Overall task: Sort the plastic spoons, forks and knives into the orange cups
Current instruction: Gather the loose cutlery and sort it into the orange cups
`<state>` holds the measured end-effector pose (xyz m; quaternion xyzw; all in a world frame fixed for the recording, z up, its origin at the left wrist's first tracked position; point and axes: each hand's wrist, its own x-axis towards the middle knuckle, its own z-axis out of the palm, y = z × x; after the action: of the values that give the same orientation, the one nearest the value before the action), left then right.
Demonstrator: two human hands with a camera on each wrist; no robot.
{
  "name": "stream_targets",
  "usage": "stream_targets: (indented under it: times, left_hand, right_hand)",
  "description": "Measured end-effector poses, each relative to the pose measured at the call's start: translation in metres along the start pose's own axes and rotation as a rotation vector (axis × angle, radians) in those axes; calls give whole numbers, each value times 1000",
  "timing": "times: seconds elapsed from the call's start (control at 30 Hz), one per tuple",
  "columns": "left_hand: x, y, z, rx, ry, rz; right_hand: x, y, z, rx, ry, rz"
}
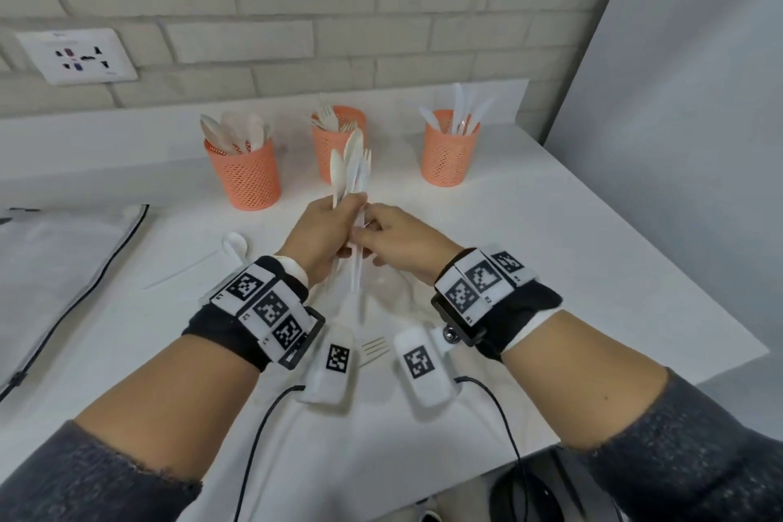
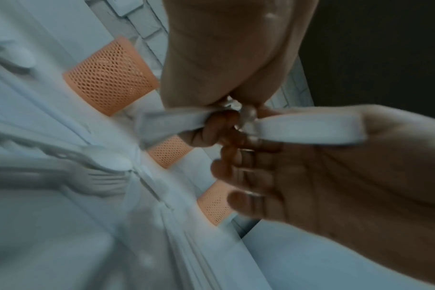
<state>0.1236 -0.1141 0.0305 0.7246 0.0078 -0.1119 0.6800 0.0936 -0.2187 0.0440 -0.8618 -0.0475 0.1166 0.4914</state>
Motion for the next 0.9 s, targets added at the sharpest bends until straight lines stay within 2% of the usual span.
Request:
stream_targets:
  times: [0.07, 0.13, 0.17, 0.23, 0.3, 0.33, 0.53, 0.7, 0.9]
  left_hand:
    - [1, -2, -5, -10, 32, -35]
    - [3, -3, -8, -47, 50, -60]
    - [3, -3, -9, -68, 48, -64]
    - [3, 0, -9, -100, 31, -58]
    - [2, 3, -10, -108, -1, -39]
    - [2, 5, -10, -103, -19, -24]
    - [1, 10, -12, -64, -52, 24]
    - [0, 11, -5, -55, -99, 24]
    - [0, 5, 8, 20, -193, -37]
  right_hand:
    - [-2, 5, -7, -47, -80, 50]
    - [0, 12, -16, -69, -73, 115]
    - [2, 17, -22, -167, -29, 134]
    - [5, 34, -29, -565, 51, 219]
    - [2, 53, -26, -887, 50, 359]
    - [0, 62, -24, -960, 21, 408]
    - [3, 79, -49, -959, -144, 457]
    - [-9, 90, -66, -1019, -192, 455]
    - [-14, 107, -67, -958, -195, 238]
